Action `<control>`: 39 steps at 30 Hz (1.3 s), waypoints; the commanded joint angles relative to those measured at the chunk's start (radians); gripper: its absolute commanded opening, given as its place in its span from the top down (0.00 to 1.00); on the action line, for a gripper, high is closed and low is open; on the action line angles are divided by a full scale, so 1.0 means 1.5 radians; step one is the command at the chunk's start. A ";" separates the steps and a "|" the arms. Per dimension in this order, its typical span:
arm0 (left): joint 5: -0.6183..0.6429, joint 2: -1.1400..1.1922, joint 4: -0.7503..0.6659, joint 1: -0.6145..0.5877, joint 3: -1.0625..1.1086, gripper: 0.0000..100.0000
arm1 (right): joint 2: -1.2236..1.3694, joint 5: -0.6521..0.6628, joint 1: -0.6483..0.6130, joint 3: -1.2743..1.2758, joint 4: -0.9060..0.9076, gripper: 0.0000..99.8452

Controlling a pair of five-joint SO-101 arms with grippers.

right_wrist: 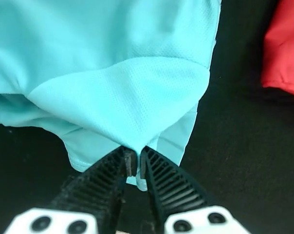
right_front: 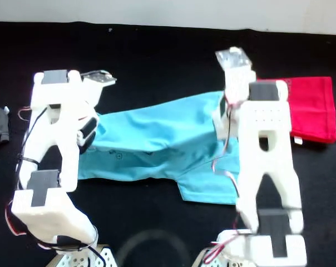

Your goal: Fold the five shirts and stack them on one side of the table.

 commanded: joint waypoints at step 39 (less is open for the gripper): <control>-0.006 -0.138 -0.161 0.023 0.288 0.92 | -0.306 0.193 0.082 0.400 -0.008 0.83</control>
